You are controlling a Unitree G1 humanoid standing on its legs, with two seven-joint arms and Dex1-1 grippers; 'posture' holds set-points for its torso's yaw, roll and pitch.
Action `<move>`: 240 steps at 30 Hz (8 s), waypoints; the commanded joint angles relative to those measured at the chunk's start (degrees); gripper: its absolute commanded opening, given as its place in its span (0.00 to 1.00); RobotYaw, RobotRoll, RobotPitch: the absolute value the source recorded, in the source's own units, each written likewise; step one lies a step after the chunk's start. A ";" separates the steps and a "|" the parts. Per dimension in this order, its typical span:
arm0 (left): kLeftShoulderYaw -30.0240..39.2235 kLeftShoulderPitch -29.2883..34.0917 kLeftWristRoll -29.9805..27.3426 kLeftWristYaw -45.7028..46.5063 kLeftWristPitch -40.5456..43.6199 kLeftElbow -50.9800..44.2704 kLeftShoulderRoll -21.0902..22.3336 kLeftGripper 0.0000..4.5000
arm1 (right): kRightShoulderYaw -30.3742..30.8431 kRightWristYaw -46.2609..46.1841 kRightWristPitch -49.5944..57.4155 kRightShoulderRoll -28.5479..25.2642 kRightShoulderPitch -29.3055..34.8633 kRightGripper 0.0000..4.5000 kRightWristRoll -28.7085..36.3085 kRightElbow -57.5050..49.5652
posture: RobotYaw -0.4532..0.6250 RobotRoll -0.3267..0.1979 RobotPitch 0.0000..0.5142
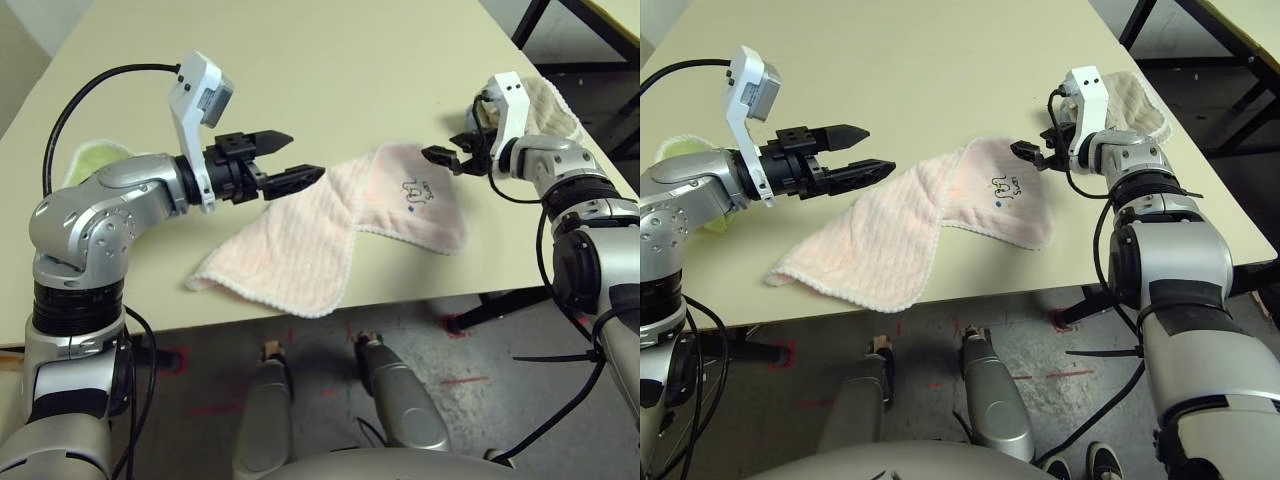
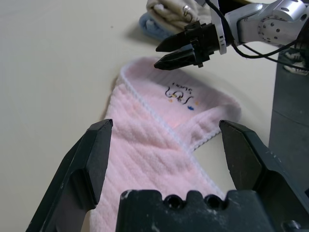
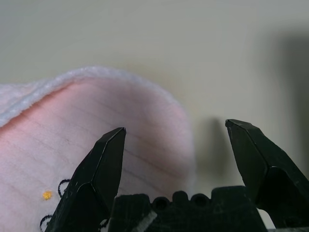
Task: Fold the towel and set it aside.
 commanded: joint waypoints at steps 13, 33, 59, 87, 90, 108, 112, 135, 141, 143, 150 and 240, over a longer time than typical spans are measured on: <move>0.93 2.21 -1.06 3.19 3.02 -4.11 -0.49 1.00 | -3.96 -1.61 4.90 1.02 1.42 0.53 0.10 1.44 | 0.63 0.62 0.44; -1.49 5.04 2.66 4.55 -2.19 -6.21 -1.73 1.00 | -5.48 -0.88 -18.87 4.52 -10.41 0.00 1.71 -2.42 | 0.61 0.62 0.38; -28.58 0.53 20.58 -0.46 -11.19 -0.45 -10.16 1.00 | -7.81 -9.30 -23.65 7.33 -19.06 0.00 4.49 -2.48 | 0.61 0.62 0.33; -15.88 -5.49 25.57 0.88 2.90 6.97 -16.35 0.01 | -7.62 -8.61 -21.93 2.47 -15.51 0.00 4.14 -2.52 | 0.59 0.62 0.29; -7.62 -6.73 21.97 0.53 6.94 3.94 -12.52 0.01 | -7.34 -8.41 -21.54 -0.27 -13.50 0.00 3.61 -2.36 | 0.59 0.62 0.29; 5.31 -12.14 22.47 2.98 -0.68 16.44 3.26 0.01 | -7.41 19.60 -15.26 -9.74 -2.51 0.00 7.32 -4.83 | 0.58 0.62 0.24; 4.41 -14.31 24.22 4.02 -5.51 21.00 2.30 0.01 | -6.94 19.60 -15.40 -9.33 -2.12 0.00 6.85 -5.54 | 0.58 0.62 0.22; 7.54 20.74 12.82 -8.83 -19.22 -3.02 6.50 0.01 | -8.21 30.21 -8.34 -9.98 9.88 0.00 12.56 -12.85 | 0.57 0.62 0.35; 8.22 27.16 11.09 -11.03 -17.18 -4.74 9.62 0.01 | -2.60 40.67 -0.11 -13.58 17.94 0.00 11.64 -20.46 | 0.56 0.62 0.37; 8.05 29.22 11.14 -12.86 -17.15 -4.82 11.63 0.01 | -0.39 43.38 0.95 -15.14 20.17 0.00 10.84 -22.86 | 0.56 0.62 0.37; 8.61 31.77 10.96 -15.96 -18.10 -3.83 14.77 0.01 | 3.12 46.14 -0.57 -17.89 23.93 0.00 9.55 -26.43 | 0.55 0.62 0.38; -8.14 -5.95 40.32 1.86 -42.15 37.50 -4.17 0.93 | -7.36 18.02 -8.96 -16.25 18.20 0.68 11.76 -15.49 | 0.50 0.62 0.44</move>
